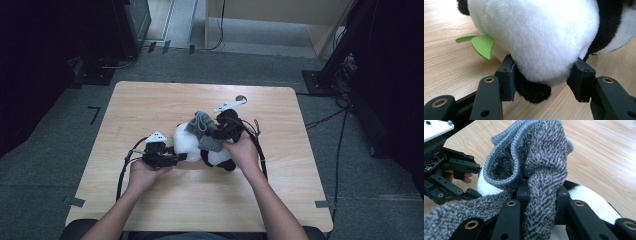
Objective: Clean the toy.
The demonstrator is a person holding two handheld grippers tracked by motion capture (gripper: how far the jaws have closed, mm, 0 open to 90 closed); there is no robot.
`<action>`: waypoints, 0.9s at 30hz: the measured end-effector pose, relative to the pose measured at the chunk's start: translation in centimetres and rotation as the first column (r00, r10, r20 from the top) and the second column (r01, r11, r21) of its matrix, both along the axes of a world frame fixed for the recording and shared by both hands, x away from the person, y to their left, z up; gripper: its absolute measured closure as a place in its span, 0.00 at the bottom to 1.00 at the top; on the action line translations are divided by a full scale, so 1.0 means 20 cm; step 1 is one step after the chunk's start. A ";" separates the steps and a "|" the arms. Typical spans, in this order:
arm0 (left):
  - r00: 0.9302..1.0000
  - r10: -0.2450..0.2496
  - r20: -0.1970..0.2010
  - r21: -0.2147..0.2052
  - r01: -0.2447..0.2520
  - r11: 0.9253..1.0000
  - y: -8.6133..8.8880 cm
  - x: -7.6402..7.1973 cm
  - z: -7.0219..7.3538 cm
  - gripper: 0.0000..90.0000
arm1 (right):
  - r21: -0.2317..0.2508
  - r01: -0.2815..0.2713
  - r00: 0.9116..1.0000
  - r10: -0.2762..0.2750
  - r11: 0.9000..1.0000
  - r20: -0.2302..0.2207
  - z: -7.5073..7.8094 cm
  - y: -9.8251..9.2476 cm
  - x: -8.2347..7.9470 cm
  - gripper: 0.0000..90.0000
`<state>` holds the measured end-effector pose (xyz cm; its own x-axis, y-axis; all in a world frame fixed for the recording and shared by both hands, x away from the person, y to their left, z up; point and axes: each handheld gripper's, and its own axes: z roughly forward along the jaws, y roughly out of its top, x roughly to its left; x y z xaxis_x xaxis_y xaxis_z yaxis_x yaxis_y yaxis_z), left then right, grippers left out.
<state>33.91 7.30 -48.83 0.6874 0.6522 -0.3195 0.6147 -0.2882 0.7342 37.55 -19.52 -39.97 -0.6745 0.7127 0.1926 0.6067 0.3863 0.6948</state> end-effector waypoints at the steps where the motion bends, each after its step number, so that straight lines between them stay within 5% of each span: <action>1: 1.000 -0.001 -0.001 -0.001 0.001 1.000 0.00 0.00 0.00 0.52 | 0.002 0.005 1.000 -0.005 1.000 -0.002 0.00 -0.01 0.00 0.81; 16: 1.000 -0.001 -0.010 -0.004 0.001 1.000 0.00 0.00 0.00 0.52 | 0.030 0.084 0.996 -0.085 0.996 0.016 0.04 -0.24 -0.06 0.82; 27: 1.000 -0.002 0.000 -0.002 0.002 1.000 0.00 0.00 0.00 0.53 | 0.035 0.179 0.984 -0.179 0.983 -0.004 -0.01 -0.44 -0.10 0.83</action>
<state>33.83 7.39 -48.90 0.6888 0.6499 -0.3212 0.6142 -0.2879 0.7348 35.57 -28.26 -40.17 -0.5361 0.8149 0.2204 0.6646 0.2464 0.7054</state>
